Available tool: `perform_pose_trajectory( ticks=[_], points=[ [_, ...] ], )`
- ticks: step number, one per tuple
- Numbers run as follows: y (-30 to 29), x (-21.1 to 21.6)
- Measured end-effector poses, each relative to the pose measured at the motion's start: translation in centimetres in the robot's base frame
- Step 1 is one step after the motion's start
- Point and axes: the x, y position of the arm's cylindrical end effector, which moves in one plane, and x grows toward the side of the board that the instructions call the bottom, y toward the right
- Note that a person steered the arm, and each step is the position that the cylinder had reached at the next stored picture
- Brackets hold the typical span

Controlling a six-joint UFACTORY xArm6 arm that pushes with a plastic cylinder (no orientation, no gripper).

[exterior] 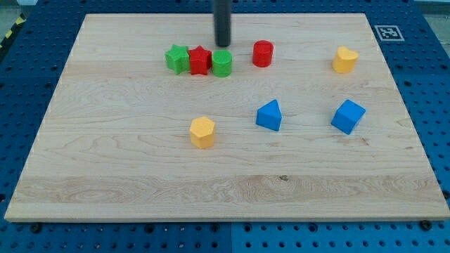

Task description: Place the red circle into the green circle

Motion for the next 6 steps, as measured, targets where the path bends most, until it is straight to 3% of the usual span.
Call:
perform_pose_trajectory(
  ticks=[1, 2, 4, 5, 6],
  points=[
    [8.9, -1.1],
    [11.7, 0.9],
    [4.0, 7.9],
    [5.0, 6.3],
    [9.9, 0.9]
  ],
)
